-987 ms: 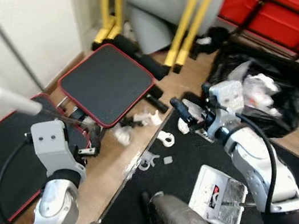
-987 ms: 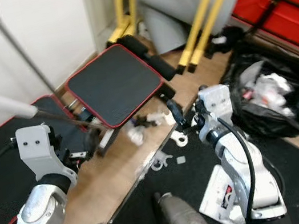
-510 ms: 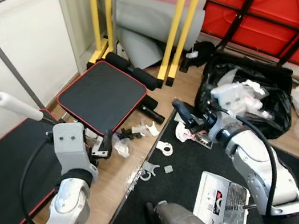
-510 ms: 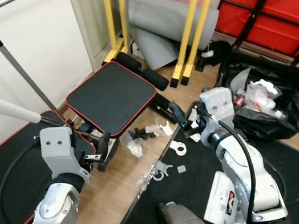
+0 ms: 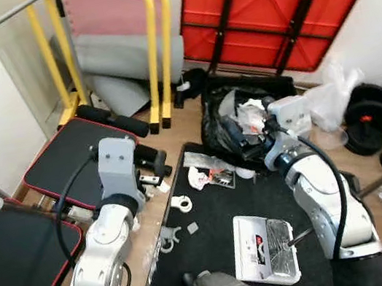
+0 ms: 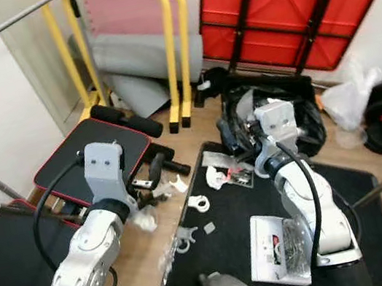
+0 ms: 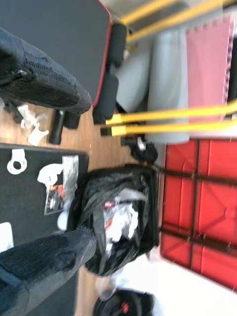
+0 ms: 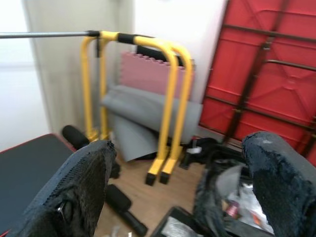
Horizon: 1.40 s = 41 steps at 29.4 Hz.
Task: Sweep floor
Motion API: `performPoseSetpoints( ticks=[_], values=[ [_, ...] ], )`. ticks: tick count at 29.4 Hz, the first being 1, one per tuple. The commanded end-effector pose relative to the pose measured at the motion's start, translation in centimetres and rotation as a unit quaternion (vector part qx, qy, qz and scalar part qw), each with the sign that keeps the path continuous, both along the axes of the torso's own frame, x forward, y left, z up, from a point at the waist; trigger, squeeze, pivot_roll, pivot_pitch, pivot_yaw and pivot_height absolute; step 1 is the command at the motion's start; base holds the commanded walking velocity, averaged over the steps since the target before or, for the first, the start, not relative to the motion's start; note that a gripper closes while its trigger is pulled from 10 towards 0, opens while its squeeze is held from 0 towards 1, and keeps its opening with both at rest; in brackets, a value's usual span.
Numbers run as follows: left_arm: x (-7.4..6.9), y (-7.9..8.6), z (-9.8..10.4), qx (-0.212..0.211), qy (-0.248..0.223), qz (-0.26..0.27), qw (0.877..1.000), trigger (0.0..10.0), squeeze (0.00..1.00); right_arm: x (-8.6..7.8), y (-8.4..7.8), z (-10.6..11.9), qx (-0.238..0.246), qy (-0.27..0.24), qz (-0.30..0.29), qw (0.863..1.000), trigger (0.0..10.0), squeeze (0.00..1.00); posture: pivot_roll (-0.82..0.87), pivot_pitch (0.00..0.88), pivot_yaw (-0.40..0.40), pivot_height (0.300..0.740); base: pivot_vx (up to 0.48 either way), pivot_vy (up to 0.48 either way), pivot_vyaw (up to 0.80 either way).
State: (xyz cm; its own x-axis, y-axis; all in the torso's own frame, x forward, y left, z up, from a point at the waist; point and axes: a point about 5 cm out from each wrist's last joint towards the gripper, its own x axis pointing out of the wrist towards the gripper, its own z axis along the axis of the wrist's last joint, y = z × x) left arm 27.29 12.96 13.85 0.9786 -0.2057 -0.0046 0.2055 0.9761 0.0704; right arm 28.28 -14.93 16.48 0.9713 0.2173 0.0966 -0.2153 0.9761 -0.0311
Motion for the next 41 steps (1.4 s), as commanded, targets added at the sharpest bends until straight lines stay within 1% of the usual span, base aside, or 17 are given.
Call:
performPoseSetpoints(
  ticks=[1, 3, 5, 11, 14, 24, 26, 30, 33, 37, 41],
  values=[
    [0.0, -0.9, -0.3, 0.004, 0.007, -0.070, 0.998, 10.0, 0.00, 0.2, -0.9, -0.2, -0.005, 0.001, -0.017, 1.000, 10.0, 0.00, -0.13, 0.023, -0.142, 0.740, 0.000, 0.000, -0.80],
    [0.4, -0.6, -0.4, -0.004, 0.009, -0.061, 0.998, 10.0, 0.00, 0.6, -0.9, -0.3, -0.005, 0.002, -0.019, 1.000, 10.0, 0.00, -0.13, 0.018, -0.140, 0.740, 0.000, 0.000, -0.80],
    [0.8, -0.6, -0.4, -0.003, 0.009, -0.067, 0.998, 10.0, 0.00, 0.8, -1.0, -0.3, -0.003, 0.003, -0.019, 1.000, 10.0, 0.00, -0.13, 0.019, -0.135, 0.740, 0.000, 0.000, -0.80],
    [1.1, -0.6, -0.3, -0.003, 0.006, -0.072, 0.997, 10.0, 0.00, 0.9, -0.9, -0.3, -0.005, 0.002, -0.014, 1.000, 10.0, 0.00, -0.12, 0.020, -0.130, 0.740, 0.000, 0.000, -0.80],
    [1.4, -0.5, -0.2, -0.005, 0.002, -0.074, 0.997, 10.0, 0.00, 1.1, -0.7, -0.3, -0.011, 0.000, -0.005, 1.000, 10.0, 0.00, -0.12, 0.021, -0.128, 0.740, 0.000, 0.000, -0.80],
    [1.7, -0.5, -0.1, -0.003, -0.008, -0.072, 0.997, 10.0, 0.00, 1.3, -0.5, -0.4, -0.026, -0.001, 0.005, 1.000, 10.0, 0.00, -0.12, 0.024, -0.139, 0.740, 0.000, 0.000, -0.80],
    [1.7, -0.5, -0.1, -0.003, -0.009, -0.073, 0.997, 10.0, 0.00, 1.3, -0.5, -0.4, -0.027, -0.002, 0.008, 1.000, 10.0, 0.00, -0.13, 0.025, -0.140, 0.740, 0.000, 0.000, -0.41],
    [1.7, -0.4, -0.3, -0.001, -0.004, -0.069, 0.998, 10.0, 0.00, 1.3, -0.2, -0.1, -0.048, -0.016, 0.028, 0.998, 10.0, 0.00, -0.13, 0.026, -0.142, 0.740, 0.000, 0.000, 0.00],
    [1.8, -0.4, -0.3, -0.002, -0.002, -0.068, 0.998, 10.0, 0.00, 1.2, -0.1, 0.0, -0.053, -0.020, 0.034, 0.998, 10.0, 0.00, -0.13, 0.027, -0.143, 0.740, 0.000, 0.000, 0.00],
    [1.9, -0.5, -0.6, -0.007, 0.003, -0.068, 0.998, 10.0, 0.00, 1.2, 0.2, 0.0, -0.065, -0.025, 0.050, 0.996, 10.0, 0.00, -0.14, 0.024, -0.150, 0.740, 0.000, -0.304, 0.00],
    [1.8, -0.5, -0.7, -0.009, 0.005, -0.070, 0.997, 10.0, 0.00, 1.2, 0.2, 0.0, -0.066, -0.026, 0.055, 0.996, 10.0, 0.00, -0.14, 0.021, -0.151, 0.740, 0.000, -0.357, 0.00]
  ],
)
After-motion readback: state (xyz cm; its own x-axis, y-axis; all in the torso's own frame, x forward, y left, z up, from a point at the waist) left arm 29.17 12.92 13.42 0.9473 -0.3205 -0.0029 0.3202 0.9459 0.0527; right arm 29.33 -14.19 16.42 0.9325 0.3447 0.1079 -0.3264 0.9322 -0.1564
